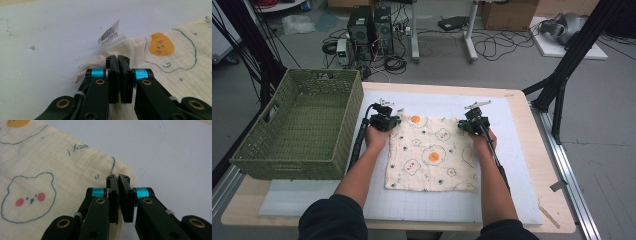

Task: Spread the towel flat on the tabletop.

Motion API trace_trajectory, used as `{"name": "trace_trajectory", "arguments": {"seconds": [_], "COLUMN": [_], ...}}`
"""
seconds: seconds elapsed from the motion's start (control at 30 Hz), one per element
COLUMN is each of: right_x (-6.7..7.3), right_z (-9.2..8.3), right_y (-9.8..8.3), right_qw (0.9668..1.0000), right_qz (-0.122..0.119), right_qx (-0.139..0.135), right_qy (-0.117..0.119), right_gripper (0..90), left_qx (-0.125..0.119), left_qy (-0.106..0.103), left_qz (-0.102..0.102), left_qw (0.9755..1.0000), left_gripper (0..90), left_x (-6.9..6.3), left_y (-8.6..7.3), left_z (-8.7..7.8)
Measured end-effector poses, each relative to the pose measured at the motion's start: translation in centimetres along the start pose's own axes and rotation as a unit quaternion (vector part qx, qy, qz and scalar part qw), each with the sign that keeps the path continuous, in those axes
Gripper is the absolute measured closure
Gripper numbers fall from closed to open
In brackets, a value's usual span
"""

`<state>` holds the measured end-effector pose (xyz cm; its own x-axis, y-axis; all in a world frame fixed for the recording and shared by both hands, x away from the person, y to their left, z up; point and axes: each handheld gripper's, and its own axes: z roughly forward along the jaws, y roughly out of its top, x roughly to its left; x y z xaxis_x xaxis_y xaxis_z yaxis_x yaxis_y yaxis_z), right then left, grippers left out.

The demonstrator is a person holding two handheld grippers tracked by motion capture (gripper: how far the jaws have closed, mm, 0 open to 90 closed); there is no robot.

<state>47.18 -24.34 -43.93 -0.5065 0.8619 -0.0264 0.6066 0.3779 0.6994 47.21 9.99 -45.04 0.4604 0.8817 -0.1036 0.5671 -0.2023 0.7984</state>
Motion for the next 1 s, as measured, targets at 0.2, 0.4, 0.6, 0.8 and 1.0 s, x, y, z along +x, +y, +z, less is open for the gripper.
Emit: {"name": "trace_trajectory", "arguments": {"seconds": [0.2, 0.4, 0.6, 0.8, 1.0], "right_x": [0.3, 0.7, 0.7, 0.7, 1.0], "right_z": [-1.8, -2.7, -3.5, -4.7, -5.8], "right_y": [0.4, 0.1, -1.2, -1.9, -2.3], "right_qw": [0.9975, 0.9969, 0.9975, 0.9965, 0.9959], "right_qz": [-0.01, -0.007, -0.01, 0.0, 0.0], "right_qx": [-0.069, -0.078, -0.069, -0.084, -0.09], "right_qy": [-0.012, 0.001, 0.0, 0.003, 0.015], "right_gripper": [86.9, 86.9, 86.9, 86.8, 86.7], "left_qx": [-0.057, -0.071, -0.064, -0.067, -0.077], "left_qy": [0.0, -0.02, -0.034, -0.04, -0.052], "left_qz": [-0.01, -0.004, 0.016, 0.025, 0.013], "left_qw": [0.9983, 0.9973, 0.9973, 0.9966, 0.9956], "left_gripper": [86.6, 86.5, 86.5, 86.6, 86.6], "left_x": [0.2, -0.2, -0.9, -1.7, -2.1], "left_y": [0.6, 0.2, 0.3, 0.7, 0.0], "left_z": [-1.9, -3.1, -4.1, -5.1, -6.5]}}
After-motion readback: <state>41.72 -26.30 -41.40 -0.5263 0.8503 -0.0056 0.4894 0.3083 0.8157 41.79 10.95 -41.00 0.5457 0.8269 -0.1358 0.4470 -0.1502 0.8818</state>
